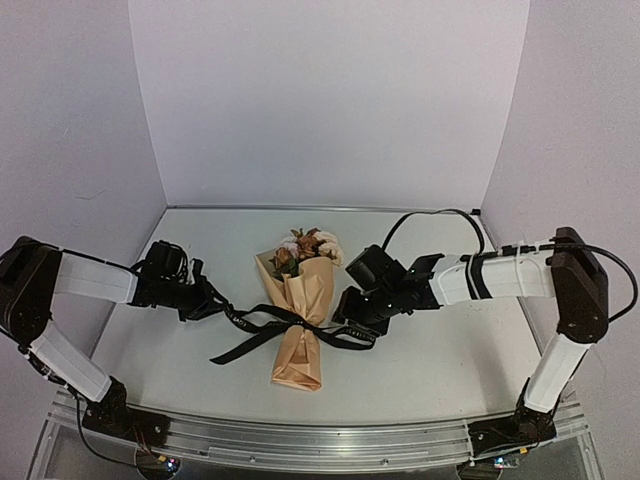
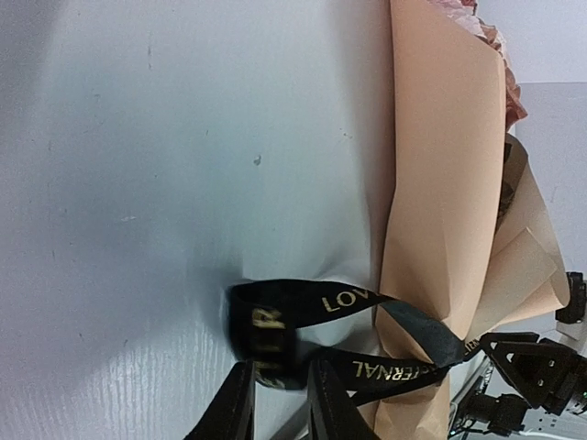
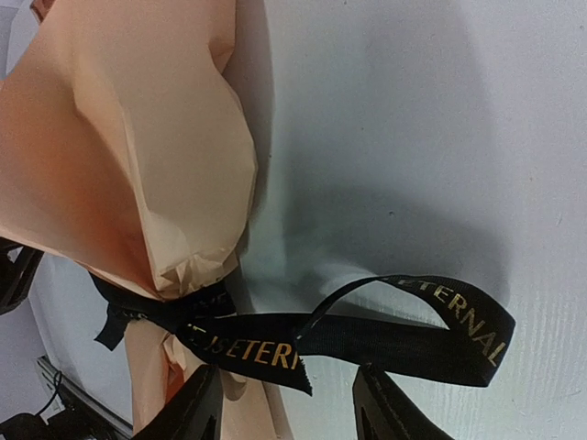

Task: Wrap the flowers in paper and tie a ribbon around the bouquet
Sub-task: Adjust the ribbon on the folded bouquet, then tie the half-tied ribbon around the folded bouquet.

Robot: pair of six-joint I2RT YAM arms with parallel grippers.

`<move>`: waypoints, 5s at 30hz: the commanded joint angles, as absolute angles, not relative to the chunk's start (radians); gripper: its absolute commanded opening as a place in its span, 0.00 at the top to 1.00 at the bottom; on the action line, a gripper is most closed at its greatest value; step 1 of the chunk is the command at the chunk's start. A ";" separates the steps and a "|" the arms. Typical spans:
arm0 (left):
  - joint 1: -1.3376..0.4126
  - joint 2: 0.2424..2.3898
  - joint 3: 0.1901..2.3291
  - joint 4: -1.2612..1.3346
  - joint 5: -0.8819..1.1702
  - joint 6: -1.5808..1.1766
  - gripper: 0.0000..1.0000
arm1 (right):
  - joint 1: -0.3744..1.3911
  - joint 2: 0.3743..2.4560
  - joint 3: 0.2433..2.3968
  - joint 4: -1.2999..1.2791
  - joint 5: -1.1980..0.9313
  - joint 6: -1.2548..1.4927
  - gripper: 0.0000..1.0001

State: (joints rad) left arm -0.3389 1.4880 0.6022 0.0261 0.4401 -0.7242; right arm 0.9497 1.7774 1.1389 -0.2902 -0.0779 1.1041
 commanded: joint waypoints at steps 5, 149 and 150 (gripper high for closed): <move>-0.347 1.325 0.594 -0.027 0.318 -0.699 0.59 | 0.963 1.800 1.155 -0.234 -0.094 1.174 0.57; -0.563 1.632 0.908 -0.326 0.112 -0.717 0.48 | 0.922 1.815 1.237 -0.449 0.021 0.606 0.46; -0.563 1.642 0.913 -0.320 0.112 -0.716 0.48 | 0.922 1.819 1.236 -0.446 0.022 0.608 0.46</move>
